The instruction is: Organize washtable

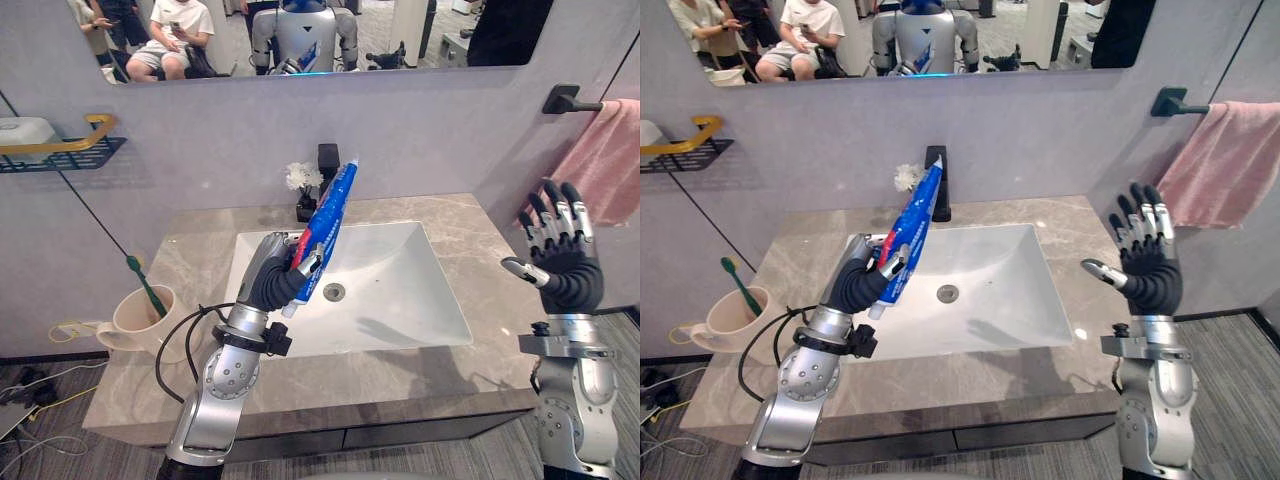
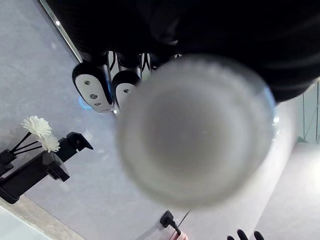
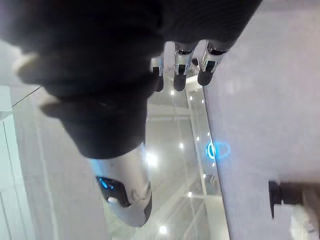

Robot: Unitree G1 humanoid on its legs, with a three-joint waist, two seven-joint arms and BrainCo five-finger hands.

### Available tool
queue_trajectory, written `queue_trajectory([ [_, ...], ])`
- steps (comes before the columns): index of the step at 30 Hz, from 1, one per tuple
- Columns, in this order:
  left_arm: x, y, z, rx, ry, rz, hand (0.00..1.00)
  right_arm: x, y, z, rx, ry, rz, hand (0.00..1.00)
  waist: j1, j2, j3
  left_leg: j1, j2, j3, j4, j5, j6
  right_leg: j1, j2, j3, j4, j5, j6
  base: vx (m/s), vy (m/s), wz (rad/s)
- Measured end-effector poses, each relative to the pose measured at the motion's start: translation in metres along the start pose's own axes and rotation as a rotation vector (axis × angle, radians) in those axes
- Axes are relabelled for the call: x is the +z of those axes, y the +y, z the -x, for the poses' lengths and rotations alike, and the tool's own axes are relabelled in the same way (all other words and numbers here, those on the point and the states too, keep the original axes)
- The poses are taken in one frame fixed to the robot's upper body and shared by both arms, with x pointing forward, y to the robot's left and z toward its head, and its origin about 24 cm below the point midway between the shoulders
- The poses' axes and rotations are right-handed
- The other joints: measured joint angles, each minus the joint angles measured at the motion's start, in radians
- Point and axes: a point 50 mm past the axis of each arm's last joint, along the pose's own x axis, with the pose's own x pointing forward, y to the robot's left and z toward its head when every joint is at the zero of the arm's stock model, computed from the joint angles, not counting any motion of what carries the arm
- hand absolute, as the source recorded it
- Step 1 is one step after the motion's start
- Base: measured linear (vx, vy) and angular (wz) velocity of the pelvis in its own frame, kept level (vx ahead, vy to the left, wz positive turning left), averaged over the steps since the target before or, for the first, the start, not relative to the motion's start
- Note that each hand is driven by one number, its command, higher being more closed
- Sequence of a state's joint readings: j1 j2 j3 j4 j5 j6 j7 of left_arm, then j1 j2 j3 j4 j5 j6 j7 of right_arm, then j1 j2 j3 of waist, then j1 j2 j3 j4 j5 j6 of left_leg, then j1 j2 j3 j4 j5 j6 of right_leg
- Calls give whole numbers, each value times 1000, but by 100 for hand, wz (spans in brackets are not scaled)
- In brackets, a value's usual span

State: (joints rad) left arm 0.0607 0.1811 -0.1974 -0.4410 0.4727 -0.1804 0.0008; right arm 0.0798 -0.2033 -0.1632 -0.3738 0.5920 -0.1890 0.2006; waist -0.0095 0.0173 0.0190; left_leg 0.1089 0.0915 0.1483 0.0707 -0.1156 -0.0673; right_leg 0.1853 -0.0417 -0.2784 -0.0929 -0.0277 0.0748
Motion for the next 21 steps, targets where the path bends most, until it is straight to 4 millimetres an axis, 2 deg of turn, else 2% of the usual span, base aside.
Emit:
queue_trajectory([
  [5, 7, -10, -1, -15, -31, 35, 100, -23, 44, -6, 125, 45, -270, 0, 10, 0, 0, -4, -5, -8, 0, 1, 2, 1, -5, -10, -1, 0, 0, -15, 11, 5],
  [7, 11, -14, -3, -20, -47, 47, 100, -29, 59, -5, 160, 67, -375, 0, 22, -1, 0, -6, -5, -10, 0, 1, 2, 1, -10, -13, -2, 0, 0, -6, 17, 4],
  [12, 15, -17, -5, 13, -69, 66, 100, -41, 89, -8, 248, 129, -570, 0, 26, -4, 3, -9, -9, -13, -1, 2, 4, 4, -13, -23, -4, 0, 0, -8, 7, 5],
  [21, 18, -28, -9, 10, -84, 86, 100, -52, 109, -4, 268, 187, -741, 0, 25, -19, 13, -10, -12, -19, -2, 3, 5, 5, -15, -25, -4, 0, 0, -3, 0, 0],
])
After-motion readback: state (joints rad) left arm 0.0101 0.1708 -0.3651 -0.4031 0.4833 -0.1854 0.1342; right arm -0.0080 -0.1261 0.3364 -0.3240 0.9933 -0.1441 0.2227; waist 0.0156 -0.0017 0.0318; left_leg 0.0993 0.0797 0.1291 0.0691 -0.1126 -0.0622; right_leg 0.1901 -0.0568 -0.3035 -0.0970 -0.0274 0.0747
